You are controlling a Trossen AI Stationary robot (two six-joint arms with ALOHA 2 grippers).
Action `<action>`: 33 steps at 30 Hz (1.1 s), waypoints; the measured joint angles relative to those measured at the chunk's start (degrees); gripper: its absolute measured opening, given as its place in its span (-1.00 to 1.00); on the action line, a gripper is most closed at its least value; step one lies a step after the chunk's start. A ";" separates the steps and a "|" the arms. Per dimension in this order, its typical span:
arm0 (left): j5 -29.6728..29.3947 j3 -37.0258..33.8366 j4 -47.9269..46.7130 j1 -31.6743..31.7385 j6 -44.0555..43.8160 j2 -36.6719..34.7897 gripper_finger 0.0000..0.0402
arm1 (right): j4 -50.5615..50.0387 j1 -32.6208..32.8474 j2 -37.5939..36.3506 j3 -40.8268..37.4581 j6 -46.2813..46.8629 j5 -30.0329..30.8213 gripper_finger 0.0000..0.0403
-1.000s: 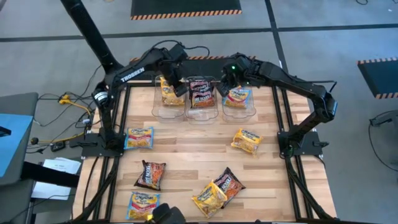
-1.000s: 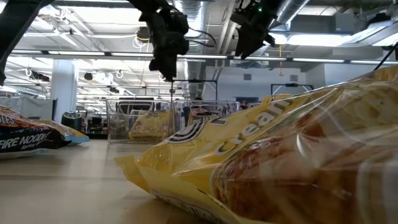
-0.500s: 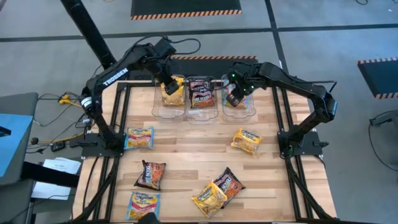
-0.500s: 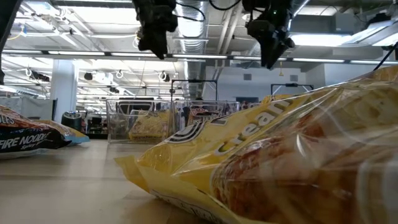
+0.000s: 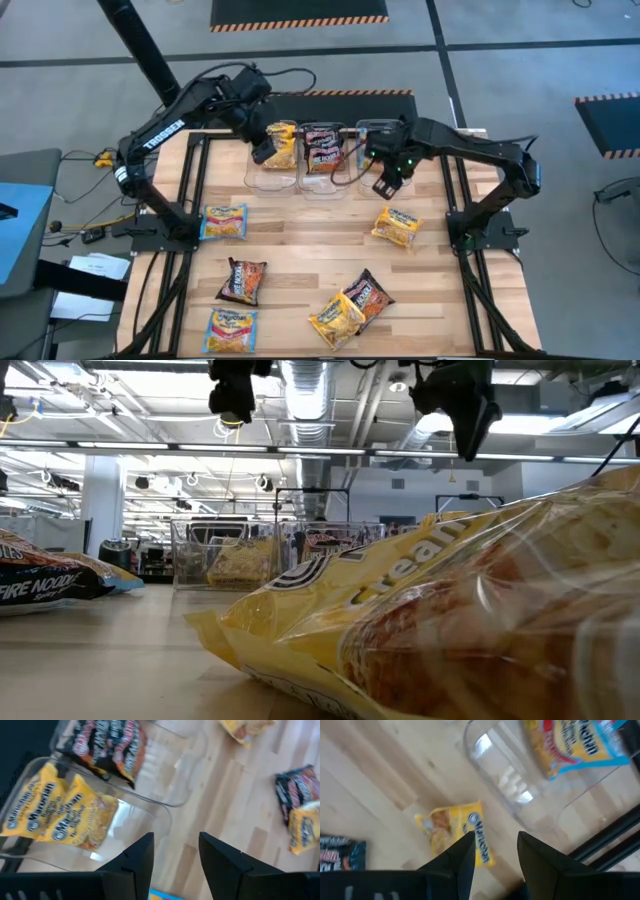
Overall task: Sort Maruchan noodles
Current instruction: Put the yellow noodle pack in the left transparent bin
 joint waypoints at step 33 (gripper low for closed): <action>-5.90 -32.02 15.00 -13.41 -15.92 -29.85 -0.30 | 6.90 26.83 -9.29 -21.45 28.94 -13.03 0.03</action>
